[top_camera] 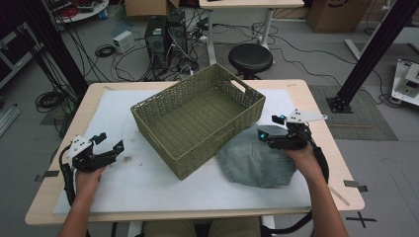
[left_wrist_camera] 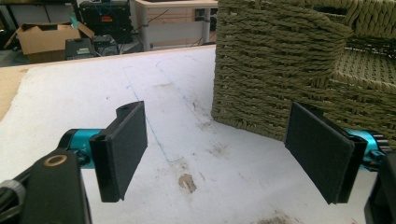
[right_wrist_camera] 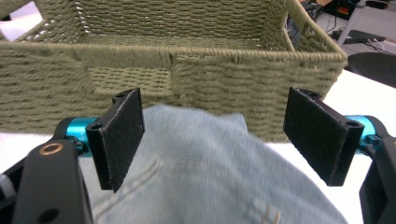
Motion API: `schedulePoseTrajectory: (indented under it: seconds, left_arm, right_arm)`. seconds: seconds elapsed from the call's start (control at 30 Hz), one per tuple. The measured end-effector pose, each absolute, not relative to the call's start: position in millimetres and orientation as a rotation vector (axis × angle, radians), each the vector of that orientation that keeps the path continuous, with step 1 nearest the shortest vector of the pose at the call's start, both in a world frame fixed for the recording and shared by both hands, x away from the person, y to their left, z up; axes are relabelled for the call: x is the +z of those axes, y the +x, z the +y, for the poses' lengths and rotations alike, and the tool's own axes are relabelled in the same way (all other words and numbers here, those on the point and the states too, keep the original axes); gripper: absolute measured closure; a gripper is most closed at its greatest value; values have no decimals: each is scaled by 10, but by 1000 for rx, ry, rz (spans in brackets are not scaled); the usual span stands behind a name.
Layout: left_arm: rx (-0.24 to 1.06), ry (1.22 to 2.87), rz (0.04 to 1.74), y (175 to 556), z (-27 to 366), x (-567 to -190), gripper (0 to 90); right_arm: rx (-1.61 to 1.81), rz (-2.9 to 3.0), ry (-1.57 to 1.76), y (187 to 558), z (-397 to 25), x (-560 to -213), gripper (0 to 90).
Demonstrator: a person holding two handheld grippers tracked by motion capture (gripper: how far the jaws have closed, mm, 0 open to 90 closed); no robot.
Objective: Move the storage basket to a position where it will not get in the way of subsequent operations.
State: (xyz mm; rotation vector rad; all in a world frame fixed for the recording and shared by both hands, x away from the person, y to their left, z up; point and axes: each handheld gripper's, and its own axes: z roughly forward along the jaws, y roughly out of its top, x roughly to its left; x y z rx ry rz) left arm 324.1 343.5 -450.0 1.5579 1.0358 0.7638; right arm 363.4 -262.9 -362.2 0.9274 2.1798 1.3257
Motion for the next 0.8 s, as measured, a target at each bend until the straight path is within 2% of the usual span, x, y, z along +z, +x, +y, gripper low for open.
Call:
schedulePoseTrajectory:
  seconds: [0.43,0.8]
  left_arm:
    - [768,1564,1040,3247,3429,-4497,214]
    - [735,1549,1075,3275,3456,-4492,214]
  right_arm:
    - [1206,2316,935,4211,-2250,-3527,214]
    - [1111,2364,910,4372,-2064,-3557,212]
